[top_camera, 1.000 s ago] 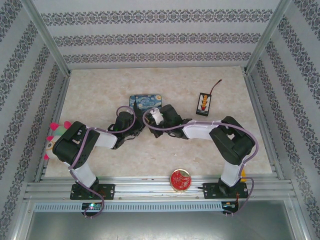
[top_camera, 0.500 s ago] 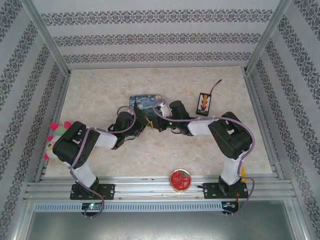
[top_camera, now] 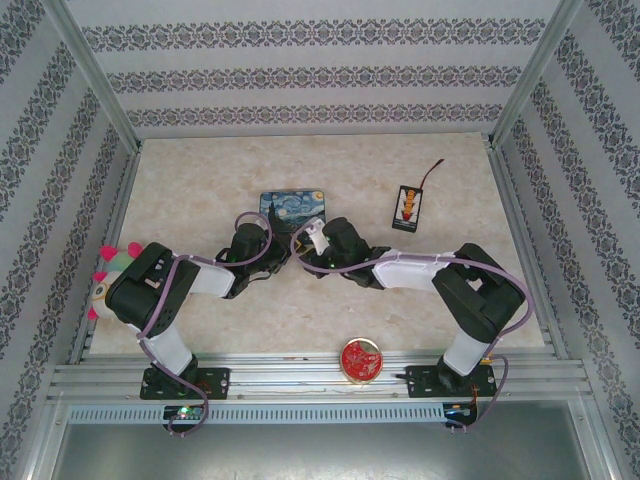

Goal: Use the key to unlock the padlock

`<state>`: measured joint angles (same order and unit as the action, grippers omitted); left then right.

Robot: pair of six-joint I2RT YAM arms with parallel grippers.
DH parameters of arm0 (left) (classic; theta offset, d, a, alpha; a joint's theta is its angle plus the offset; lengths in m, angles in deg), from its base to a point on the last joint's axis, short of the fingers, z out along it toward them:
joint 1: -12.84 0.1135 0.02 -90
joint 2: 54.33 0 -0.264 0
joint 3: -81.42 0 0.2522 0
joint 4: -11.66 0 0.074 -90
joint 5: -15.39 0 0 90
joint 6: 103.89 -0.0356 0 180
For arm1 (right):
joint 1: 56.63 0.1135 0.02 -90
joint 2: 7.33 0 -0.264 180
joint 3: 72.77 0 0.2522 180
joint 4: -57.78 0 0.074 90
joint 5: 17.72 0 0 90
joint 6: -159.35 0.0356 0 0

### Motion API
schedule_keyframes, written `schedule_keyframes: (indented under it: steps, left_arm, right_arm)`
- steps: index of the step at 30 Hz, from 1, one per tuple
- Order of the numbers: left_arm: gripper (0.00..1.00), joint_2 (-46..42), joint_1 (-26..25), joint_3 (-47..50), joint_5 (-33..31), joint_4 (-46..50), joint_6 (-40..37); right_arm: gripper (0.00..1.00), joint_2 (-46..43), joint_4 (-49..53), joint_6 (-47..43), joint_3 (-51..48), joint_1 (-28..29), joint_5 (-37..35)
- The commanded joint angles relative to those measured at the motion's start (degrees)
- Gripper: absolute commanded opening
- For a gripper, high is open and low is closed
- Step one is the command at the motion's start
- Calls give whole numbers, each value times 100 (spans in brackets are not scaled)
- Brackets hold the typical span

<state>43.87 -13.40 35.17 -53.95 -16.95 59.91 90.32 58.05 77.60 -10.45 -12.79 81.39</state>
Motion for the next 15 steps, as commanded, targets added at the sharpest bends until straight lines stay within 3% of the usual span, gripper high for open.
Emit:
schedule_keyframes:
  steps: [1, 15]
  left_arm:
    - [0, 7, -66, -174, 219, 79, 108]
    - [0, 68, -58, -231, 278, 45, 161]
  right_arm:
    - [25, 68, 523, -396, 268, 111, -516]
    - [29, 463, 1024, -815, 819, 310, -832]
